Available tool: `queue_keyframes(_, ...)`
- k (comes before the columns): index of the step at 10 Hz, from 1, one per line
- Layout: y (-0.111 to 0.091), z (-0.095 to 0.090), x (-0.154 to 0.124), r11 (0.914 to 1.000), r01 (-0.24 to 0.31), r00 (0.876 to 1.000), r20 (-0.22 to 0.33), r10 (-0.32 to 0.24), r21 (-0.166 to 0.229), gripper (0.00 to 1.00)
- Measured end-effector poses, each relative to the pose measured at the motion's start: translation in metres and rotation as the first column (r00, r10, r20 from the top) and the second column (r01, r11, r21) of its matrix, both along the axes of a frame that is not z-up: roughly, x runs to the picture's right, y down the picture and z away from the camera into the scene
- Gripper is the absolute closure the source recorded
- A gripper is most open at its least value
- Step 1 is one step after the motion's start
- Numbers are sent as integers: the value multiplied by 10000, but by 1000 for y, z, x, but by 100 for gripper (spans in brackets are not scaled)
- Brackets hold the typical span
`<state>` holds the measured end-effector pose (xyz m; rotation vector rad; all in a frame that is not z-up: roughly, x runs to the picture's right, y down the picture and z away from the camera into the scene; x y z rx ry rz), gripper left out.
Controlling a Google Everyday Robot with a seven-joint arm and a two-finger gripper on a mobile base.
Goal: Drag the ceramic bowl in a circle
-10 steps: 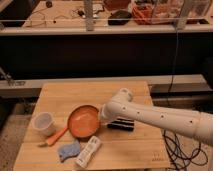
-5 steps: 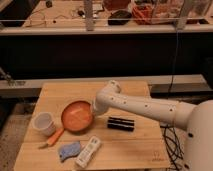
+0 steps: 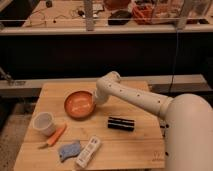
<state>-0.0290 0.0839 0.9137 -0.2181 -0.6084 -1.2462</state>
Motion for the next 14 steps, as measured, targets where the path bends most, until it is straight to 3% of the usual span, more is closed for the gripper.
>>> queue_keyframes(3,0,-14,53,9961,-882,9939,-662,886,95,100)
queue_keyframes(4,5,-28,74,9928,-1178,9894,-831,1191,206,100)
queue_keyframes(7,32,-57,98,9877,-1546,9856,-651,1559,246,100)
queue_keyframes(10,62,-75,75,9928,-1179,9930,109,1177,205,100)
queue_keyframes(14,87,-93,10,9994,-65,9944,1057,28,338,100)
